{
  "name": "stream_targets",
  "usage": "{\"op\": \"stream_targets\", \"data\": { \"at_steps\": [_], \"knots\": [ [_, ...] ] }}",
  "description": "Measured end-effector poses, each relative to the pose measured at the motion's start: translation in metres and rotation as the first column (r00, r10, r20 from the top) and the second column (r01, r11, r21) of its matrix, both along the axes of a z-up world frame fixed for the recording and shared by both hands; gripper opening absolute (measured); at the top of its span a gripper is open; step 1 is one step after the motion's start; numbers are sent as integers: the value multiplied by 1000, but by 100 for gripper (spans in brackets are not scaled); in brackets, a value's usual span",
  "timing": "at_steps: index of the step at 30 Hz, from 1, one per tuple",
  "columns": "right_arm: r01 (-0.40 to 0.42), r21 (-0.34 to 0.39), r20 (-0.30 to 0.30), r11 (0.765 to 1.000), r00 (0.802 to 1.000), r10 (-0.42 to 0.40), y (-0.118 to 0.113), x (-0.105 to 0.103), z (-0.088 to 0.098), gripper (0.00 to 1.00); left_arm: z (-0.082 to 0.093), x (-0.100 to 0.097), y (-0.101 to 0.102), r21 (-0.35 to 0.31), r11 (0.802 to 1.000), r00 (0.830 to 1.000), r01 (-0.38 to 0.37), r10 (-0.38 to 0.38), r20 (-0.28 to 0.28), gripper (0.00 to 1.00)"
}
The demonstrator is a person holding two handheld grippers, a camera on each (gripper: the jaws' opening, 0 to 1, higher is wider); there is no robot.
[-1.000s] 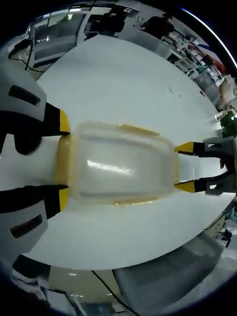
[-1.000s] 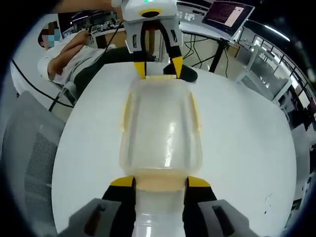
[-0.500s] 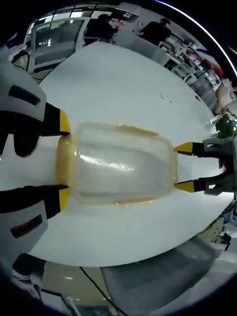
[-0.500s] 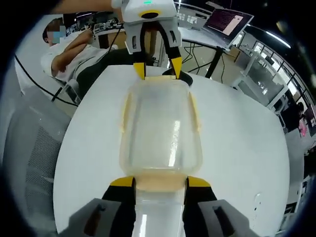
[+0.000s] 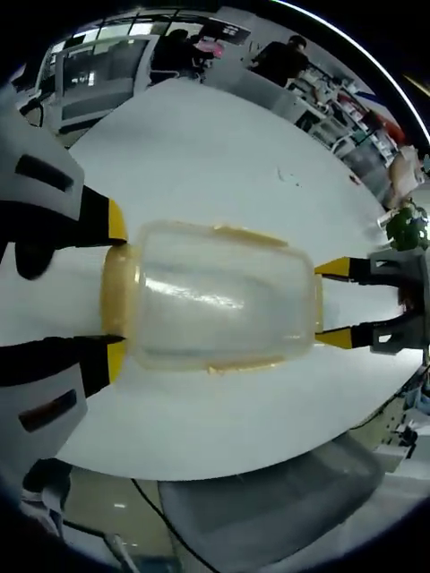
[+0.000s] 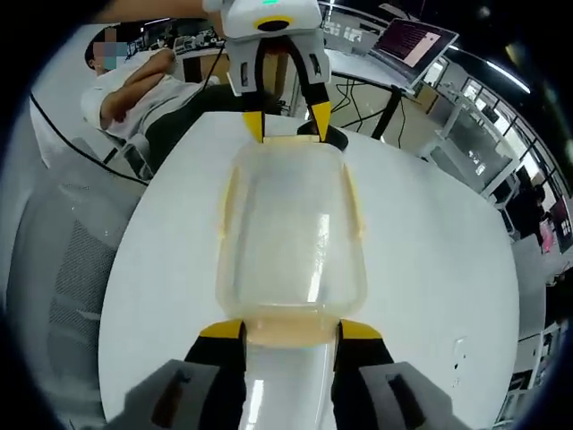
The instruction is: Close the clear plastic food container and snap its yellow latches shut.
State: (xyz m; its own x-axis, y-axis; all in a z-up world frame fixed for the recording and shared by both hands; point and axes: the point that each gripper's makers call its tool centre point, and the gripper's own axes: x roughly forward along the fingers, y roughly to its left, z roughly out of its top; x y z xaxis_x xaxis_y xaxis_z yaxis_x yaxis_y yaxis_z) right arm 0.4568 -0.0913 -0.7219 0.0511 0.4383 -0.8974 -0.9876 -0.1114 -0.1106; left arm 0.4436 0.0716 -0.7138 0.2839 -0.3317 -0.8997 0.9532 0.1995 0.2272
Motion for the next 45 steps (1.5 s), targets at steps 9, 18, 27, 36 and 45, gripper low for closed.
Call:
{"op": "stream_targets", "data": {
  "at_steps": [9, 18, 27, 36, 45],
  "knots": [
    [-2, 0, 2, 1000, 1000, 2, -16, 3, 3, 35, 7, 4, -19, -3, 1000, 1000, 10, -10, 11, 36],
    [13, 1, 0, 1000, 1000, -13, -38, 5, 4, 35, 6, 9, -38, -9, 1000, 1000, 19, -19, 11, 36],
    [25, -4, -5, 1000, 1000, -25, -65, 7, 3, 35, 6, 14, -64, -20, 999, 999, 37, -37, 3, 36],
    [38, -4, -11, 999, 999, -38, -89, 6, 3, 35, 4, 19, -87, -23, 998, 998, 57, -57, 3, 36],
    [49, -8, -14, 999, 999, -49, -112, 6, 3, 35, 4, 19, -111, -21, 997, 998, 68, -68, 2, 36]
  ]
}}
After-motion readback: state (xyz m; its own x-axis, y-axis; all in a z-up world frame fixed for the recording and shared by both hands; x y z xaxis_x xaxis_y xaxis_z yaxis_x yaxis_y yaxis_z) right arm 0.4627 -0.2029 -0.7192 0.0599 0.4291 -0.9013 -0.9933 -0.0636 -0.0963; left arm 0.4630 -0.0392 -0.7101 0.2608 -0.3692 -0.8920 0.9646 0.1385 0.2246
